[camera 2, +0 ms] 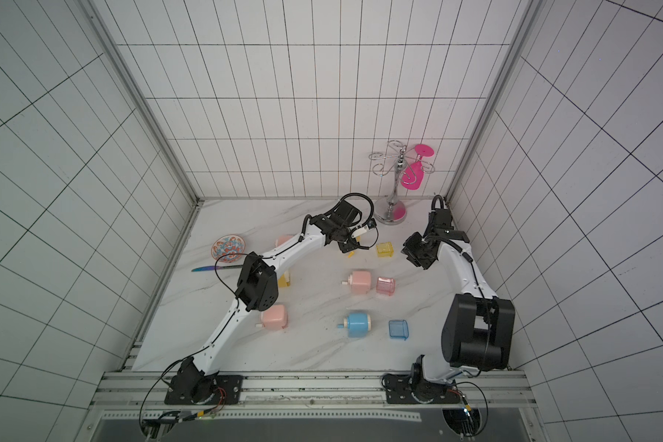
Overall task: Put the tray back into the pencil sharpener
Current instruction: Adjust the pencil sharpener at the center of the board.
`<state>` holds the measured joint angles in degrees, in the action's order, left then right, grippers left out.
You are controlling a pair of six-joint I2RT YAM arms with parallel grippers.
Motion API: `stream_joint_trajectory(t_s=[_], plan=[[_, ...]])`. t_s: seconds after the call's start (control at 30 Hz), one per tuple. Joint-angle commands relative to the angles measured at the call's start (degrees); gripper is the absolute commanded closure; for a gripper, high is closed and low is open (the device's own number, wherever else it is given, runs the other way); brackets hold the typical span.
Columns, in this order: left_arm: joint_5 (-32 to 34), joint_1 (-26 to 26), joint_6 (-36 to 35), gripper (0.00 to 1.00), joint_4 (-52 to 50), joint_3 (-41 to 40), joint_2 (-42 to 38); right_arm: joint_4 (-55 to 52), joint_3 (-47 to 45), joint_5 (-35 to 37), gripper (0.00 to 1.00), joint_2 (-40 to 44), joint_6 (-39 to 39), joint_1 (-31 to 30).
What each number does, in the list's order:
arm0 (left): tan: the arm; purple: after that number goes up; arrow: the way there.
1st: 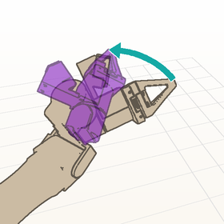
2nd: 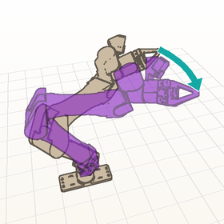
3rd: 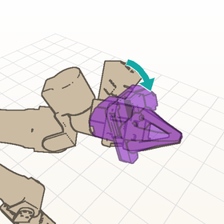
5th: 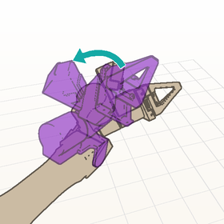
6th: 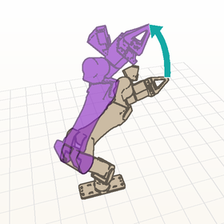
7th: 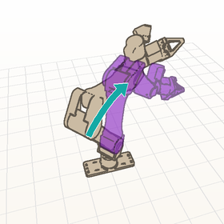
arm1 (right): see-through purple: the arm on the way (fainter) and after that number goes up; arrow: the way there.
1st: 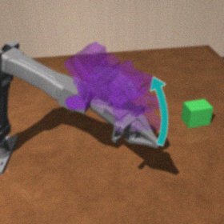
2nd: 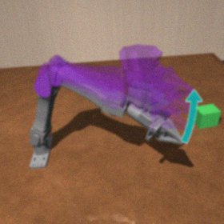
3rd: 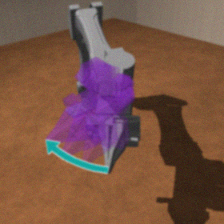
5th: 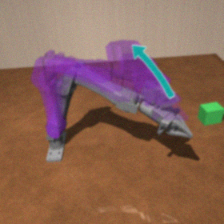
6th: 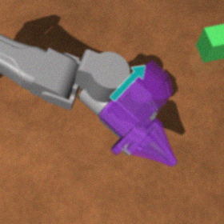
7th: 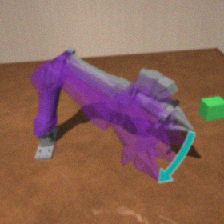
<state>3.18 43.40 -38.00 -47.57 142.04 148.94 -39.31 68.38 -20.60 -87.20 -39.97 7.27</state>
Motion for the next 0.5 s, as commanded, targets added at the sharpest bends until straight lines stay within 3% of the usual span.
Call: stream_joint_trajectory(t_s=[0.0, 0.17, 0.47], plan=[[0.2, 0.06, -3.23, 0.29, 0.2, -0.53, -0.76, 0.46, -1.32, -0.88, 0.69, -0.35, 0.24, 0.73], [0.12, 0.11, -2.55, 0.47, 0.82, -0.48, -0.15, 0.64, -1.32, -0.87, 0.69, -0.34, 0.24, 0.89], [-0.57, 0.19, -2.12, 0.5, 1.42, -0.53, -0.24, 1.14, -1.76, -1.36, 0.69, -0.78, 0.26, 1.33]])
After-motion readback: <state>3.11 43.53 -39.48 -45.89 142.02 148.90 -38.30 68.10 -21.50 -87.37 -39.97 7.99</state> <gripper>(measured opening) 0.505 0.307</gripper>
